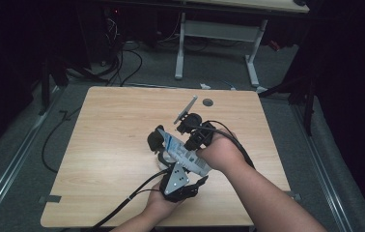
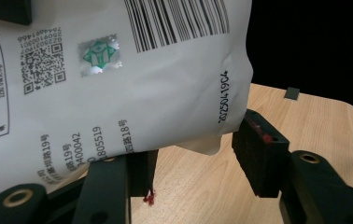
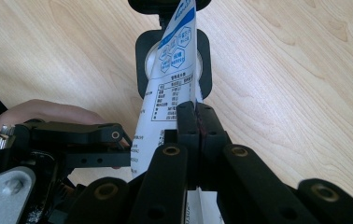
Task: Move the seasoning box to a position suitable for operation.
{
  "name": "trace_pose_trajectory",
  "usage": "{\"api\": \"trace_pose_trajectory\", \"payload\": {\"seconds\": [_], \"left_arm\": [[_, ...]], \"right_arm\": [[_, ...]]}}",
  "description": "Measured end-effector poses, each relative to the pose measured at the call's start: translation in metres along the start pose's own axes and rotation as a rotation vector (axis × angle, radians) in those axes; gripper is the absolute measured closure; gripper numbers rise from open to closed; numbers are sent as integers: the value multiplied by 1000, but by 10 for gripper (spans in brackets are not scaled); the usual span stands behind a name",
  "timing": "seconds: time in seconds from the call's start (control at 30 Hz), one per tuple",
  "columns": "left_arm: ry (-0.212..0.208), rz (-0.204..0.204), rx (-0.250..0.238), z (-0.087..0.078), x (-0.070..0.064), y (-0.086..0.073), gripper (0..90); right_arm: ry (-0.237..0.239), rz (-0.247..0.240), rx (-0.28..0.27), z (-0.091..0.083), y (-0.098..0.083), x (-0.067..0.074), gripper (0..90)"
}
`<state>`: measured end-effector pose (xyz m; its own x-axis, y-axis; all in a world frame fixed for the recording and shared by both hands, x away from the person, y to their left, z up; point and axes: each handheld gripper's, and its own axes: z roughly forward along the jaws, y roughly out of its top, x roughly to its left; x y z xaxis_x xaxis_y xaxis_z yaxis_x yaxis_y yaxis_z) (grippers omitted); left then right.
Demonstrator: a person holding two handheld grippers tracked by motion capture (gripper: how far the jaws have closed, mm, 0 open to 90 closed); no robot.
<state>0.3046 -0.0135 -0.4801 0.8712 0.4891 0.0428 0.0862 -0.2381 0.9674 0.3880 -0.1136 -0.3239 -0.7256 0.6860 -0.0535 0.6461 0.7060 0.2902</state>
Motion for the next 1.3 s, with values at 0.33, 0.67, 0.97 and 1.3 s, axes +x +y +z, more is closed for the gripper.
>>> {"api": "trace_pose_trajectory", "payload": {"seconds": [0.33, 0.67, 0.97, 1.3], "left_arm": [[3, 2, 1, 0, 1, 1, 521], [6, 3, 1, 0, 2, 2, 521], [8, 3, 0, 0, 3, 2, 522], [12, 2, 0, 1, 3, 2, 523]], "right_arm": [[0, 0, 0, 1, 1, 0, 900], [-1, -2, -8, 1, 2, -1, 900], [-3, -5, -8, 2, 4, -2, 900], [-3, -1, -5, 4, 5, -1, 900]]}}
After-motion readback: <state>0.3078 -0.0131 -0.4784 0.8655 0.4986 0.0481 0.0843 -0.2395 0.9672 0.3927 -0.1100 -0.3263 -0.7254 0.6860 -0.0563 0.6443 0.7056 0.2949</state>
